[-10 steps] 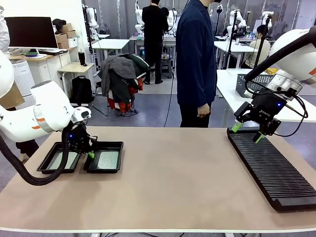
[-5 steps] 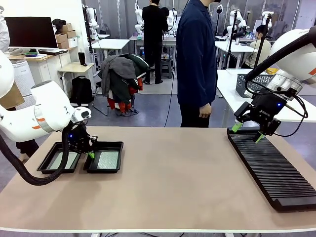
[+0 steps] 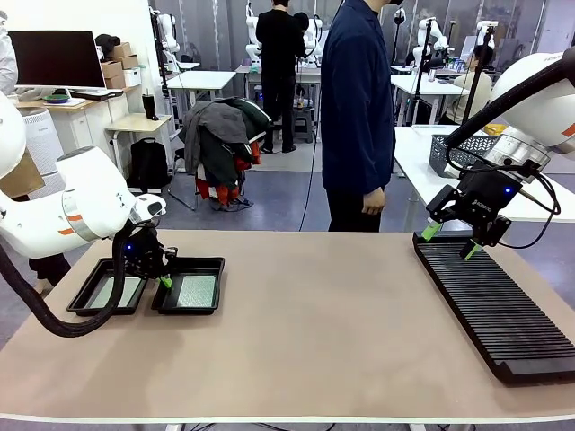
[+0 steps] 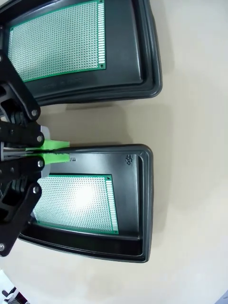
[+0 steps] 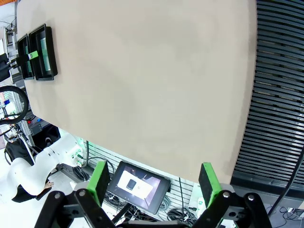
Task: Inspect and transfer BCBs to ESD trays.
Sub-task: Pick up the ESD tray and place it on the left side of the table.
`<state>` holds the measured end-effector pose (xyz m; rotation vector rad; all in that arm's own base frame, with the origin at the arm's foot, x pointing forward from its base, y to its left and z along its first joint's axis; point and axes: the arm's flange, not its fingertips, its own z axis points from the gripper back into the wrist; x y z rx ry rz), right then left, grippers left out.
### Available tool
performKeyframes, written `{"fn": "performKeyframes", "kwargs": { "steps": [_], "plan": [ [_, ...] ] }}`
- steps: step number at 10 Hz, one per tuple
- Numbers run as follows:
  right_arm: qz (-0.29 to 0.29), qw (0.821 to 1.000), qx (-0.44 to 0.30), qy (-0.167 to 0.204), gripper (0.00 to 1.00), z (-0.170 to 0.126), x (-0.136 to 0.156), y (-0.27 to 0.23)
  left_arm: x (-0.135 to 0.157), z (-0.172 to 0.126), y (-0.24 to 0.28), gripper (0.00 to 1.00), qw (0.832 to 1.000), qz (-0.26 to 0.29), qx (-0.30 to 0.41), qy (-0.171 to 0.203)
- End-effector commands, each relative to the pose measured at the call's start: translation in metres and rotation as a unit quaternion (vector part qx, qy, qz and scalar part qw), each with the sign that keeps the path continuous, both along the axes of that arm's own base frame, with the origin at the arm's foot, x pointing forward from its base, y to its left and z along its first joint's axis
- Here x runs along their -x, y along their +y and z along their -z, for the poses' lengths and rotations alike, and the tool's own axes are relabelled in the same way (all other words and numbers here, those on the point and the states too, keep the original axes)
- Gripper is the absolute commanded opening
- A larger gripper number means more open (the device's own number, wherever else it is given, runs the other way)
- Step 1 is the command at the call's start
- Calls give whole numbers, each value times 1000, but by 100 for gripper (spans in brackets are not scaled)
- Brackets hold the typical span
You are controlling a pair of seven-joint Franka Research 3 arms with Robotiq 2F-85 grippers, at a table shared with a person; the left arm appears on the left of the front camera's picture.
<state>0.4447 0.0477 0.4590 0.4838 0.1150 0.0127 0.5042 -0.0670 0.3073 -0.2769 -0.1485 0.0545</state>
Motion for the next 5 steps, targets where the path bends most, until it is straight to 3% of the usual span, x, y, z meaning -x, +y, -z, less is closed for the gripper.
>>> {"fn": "performKeyframes", "kwargs": {
  "steps": [1, 2, 5],
  "plan": [
    [13, 1000, 1, -3, 100, 0, 0, 2, 0, 0, 0, 4, 1000, 0, 0, 0],
    [13, 1000, 1, -3, 100, 0, 0, 2, 0, -2, -2, 4, 1000, -6, -17, -1],
    [13, 1000, 1, -3, 100, 0, 0, 2, 2, -5, -6, 19, 999, -22, -41, -4]
  ]
}}
